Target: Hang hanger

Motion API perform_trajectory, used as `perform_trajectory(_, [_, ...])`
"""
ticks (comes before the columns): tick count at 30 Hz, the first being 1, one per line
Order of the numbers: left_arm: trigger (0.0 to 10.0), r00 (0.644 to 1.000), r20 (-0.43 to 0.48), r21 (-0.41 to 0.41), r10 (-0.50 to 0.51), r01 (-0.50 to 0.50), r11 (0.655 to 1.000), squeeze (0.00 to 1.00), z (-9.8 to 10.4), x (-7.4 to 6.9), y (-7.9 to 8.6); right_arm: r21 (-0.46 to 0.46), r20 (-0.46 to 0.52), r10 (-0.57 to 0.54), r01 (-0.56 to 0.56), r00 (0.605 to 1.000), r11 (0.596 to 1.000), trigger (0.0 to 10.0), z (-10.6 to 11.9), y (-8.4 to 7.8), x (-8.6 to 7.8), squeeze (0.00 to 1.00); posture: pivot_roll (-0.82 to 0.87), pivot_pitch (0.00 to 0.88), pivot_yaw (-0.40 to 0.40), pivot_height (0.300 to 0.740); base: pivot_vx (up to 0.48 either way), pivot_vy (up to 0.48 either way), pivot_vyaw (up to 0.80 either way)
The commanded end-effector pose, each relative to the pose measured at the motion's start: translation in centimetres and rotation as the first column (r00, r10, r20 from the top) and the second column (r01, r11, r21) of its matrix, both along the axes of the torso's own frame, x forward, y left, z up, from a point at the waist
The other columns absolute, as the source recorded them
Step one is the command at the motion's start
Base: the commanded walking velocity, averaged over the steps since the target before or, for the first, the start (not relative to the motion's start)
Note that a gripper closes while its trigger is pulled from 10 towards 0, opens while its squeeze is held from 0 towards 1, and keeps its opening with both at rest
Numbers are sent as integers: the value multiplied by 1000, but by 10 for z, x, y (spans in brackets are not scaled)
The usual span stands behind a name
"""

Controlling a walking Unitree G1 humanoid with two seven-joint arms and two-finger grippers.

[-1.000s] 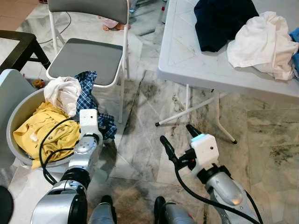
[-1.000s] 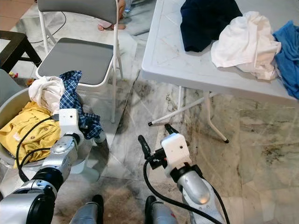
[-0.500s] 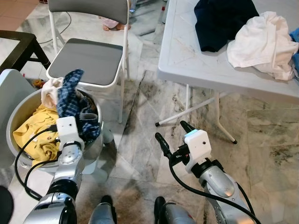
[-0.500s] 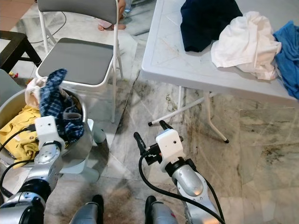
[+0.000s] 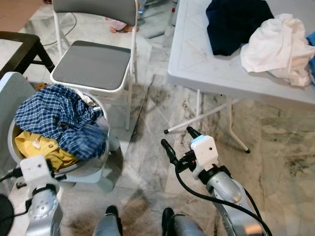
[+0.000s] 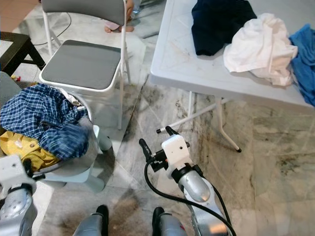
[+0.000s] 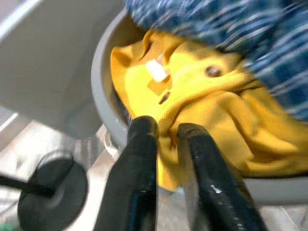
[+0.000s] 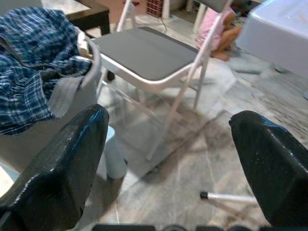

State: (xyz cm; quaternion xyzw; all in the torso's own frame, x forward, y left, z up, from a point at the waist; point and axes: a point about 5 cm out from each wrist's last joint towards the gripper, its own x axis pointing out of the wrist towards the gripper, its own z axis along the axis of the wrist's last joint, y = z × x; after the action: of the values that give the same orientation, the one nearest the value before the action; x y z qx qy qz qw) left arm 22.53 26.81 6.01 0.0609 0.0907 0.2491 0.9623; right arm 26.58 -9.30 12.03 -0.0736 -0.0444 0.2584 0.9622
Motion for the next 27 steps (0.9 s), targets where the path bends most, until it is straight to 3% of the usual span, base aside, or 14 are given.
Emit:
perform_trajectory(1, [0,996,12,62,-90,89,994,0,13,-5,-10,0,-16,10,-10,1000,1000,10000,-6,1,-1,0,194,268,-94,740,0,0,0])
perform_trajectory(5, [0,989,17,122,-150,147,982,0,19,-9,-14,3,-15,18,-18,1000,1000,10000,-7,3,1,0,201,266,-96,740,0,0,0])
perform_trajectory(8, [0,984,40,151,-171,164,975,0,25,-3,-14,6,-15,23,-23,1000,1000,10000,-7,5,2,0,204,263,-97,740,0,0,0])
perform_trajectory(13, [0,948,61,199,-312,294,935,0,40,18,-33,10,-11,29,-29,1000,1000,10000,-7,7,4,0,200,255,-98,740,0,0,0])
perform_trajectory(14, [4196,939,53,204,-341,324,924,0,41,22,-37,10,-10,30,-30,1000,999,10000,-7,8,4,0,199,255,-99,740,0,0,0])
perform_trajectory(15, [10000,910,0,226,-415,405,886,0,38,31,-48,11,-8,31,-31,999,999,10000,-7,8,5,0,197,254,-99,740,0,0,0])
perform_trajectory(23, [10000,856,-17,168,-517,512,842,0,32,50,-69,8,1,21,-21,1000,1000,10000,-6,7,6,0,170,251,-90,740,0,0,0])
perform_trajectory(24, [10000,857,-15,168,-516,511,843,1000,31,51,-70,7,1,18,-18,1000,1000,10000,-6,7,6,0,167,252,-90,740,0,0,0])
perform_trajectory(27, [10000,860,-34,199,-510,506,839,1000,24,56,-73,7,-3,7,-7,1000,1000,10000,-8,6,4,0,153,259,-87,740,0,0,0])
